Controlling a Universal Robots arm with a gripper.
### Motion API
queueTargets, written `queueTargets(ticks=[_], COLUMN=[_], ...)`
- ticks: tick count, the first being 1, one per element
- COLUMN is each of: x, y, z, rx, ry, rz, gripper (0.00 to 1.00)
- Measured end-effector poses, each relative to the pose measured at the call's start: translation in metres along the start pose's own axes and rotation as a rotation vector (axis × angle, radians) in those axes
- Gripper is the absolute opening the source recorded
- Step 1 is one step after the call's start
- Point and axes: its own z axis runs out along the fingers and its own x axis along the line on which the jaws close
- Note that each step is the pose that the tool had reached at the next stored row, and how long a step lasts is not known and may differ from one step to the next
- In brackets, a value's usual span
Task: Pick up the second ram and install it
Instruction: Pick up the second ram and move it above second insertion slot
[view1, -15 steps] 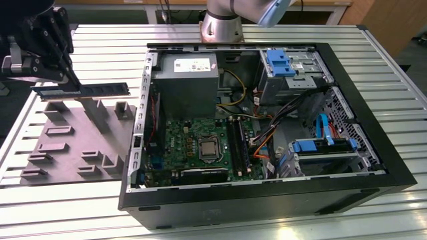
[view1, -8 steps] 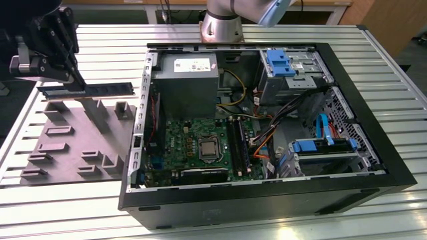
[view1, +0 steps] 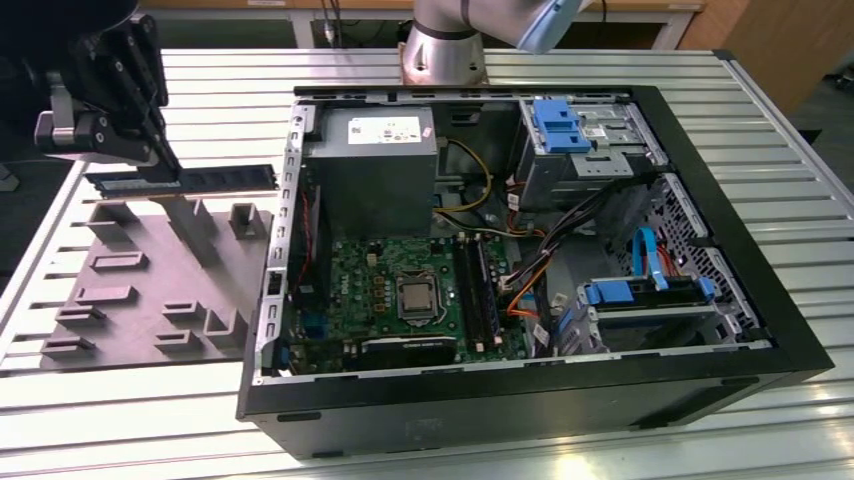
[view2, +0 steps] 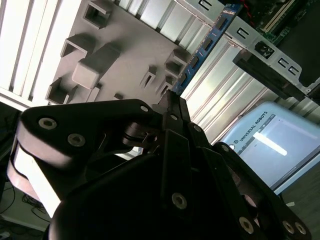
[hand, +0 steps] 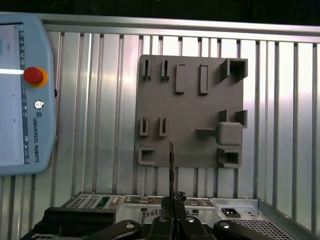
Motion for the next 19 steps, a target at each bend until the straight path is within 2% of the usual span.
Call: queueTargets(ticks=[19], x=[0.0004], y=[-0.017], z=[-0.0005], rx=[0.0], ry=[0.0], rz=[0.0], gripper=[0.12])
